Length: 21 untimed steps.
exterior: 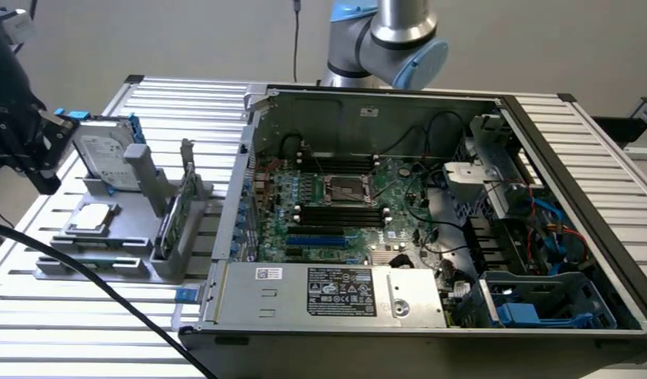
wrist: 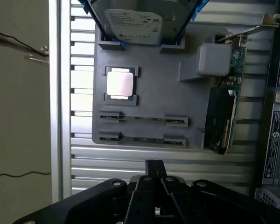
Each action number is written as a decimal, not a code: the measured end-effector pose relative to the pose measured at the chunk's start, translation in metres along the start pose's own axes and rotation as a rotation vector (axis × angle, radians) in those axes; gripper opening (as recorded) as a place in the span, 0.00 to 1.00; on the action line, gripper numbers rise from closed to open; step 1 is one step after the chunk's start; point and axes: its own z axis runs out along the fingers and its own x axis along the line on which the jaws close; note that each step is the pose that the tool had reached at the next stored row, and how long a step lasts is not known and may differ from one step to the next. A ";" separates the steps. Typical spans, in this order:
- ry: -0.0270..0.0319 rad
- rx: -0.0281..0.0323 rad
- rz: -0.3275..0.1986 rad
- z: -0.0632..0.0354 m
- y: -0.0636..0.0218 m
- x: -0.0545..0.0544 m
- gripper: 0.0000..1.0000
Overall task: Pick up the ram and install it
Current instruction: 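Reach for the ram, then pick up the ram and move it above insertion slot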
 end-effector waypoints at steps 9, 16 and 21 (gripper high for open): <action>-0.0089 -0.0211 -0.001 0.0130 0.0007 0.003 0.11; -0.0089 -0.0301 0.004 0.0144 0.0008 0.005 0.11; -0.0089 -0.0301 0.004 0.0144 0.0008 0.005 0.11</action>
